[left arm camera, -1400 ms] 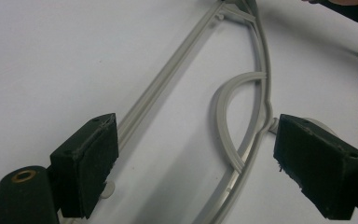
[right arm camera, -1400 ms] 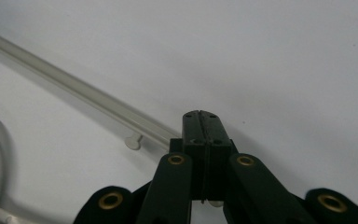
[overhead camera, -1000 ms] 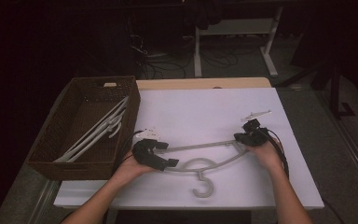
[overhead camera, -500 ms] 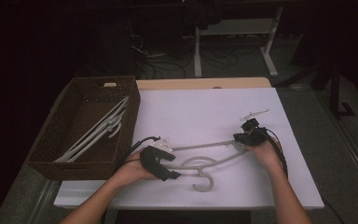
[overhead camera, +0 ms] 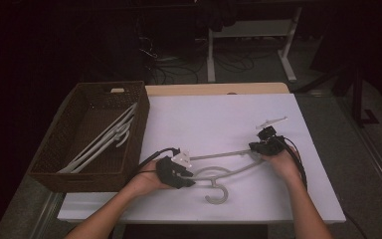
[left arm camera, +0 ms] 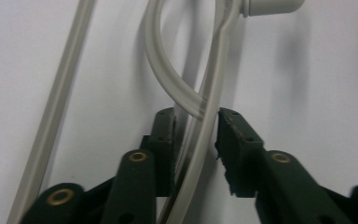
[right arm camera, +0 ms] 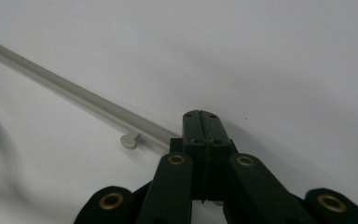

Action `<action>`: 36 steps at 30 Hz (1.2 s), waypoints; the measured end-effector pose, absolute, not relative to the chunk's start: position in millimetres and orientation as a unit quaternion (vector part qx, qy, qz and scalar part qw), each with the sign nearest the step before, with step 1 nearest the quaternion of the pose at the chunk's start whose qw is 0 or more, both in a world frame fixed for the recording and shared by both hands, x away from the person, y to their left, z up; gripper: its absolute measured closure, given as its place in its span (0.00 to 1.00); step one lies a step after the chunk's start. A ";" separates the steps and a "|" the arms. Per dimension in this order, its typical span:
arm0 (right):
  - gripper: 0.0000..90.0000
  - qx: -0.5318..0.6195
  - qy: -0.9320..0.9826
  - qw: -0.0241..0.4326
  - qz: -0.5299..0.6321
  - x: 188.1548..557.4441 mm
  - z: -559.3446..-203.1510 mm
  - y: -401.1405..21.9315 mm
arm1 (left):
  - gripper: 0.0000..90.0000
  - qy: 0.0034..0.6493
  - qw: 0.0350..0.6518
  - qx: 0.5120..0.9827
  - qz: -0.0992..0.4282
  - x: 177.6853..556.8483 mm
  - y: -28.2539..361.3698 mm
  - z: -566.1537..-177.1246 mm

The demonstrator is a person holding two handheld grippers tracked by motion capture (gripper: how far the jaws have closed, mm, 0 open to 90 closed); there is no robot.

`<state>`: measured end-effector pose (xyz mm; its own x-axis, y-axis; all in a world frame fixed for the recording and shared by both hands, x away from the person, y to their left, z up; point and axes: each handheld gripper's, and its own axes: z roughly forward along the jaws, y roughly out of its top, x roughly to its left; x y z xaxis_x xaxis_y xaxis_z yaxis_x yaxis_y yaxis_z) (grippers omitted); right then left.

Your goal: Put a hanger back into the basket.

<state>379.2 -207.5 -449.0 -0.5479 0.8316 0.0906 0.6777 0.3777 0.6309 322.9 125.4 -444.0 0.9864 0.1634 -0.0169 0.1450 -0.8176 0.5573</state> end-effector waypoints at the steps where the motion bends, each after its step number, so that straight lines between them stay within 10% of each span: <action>1: 0.99 0.459 0.821 0.121 0.317 379.2 -448.9 -207.6 | 0.81 0.077 0.285 0.955 0.019 322.8 124.8 -444.9; 12: 0.99 0.455 0.823 0.118 0.319 378.9 -447.7 -208.1 | 0.87 0.036 0.285 0.958 0.006 318.2 121.4 -441.7; 36: 0.30 0.437 0.793 0.161 0.394 331.1 -405.4 -217.6 | 0.91 0.169 0.334 0.927 -0.010 336.1 130.6 -418.0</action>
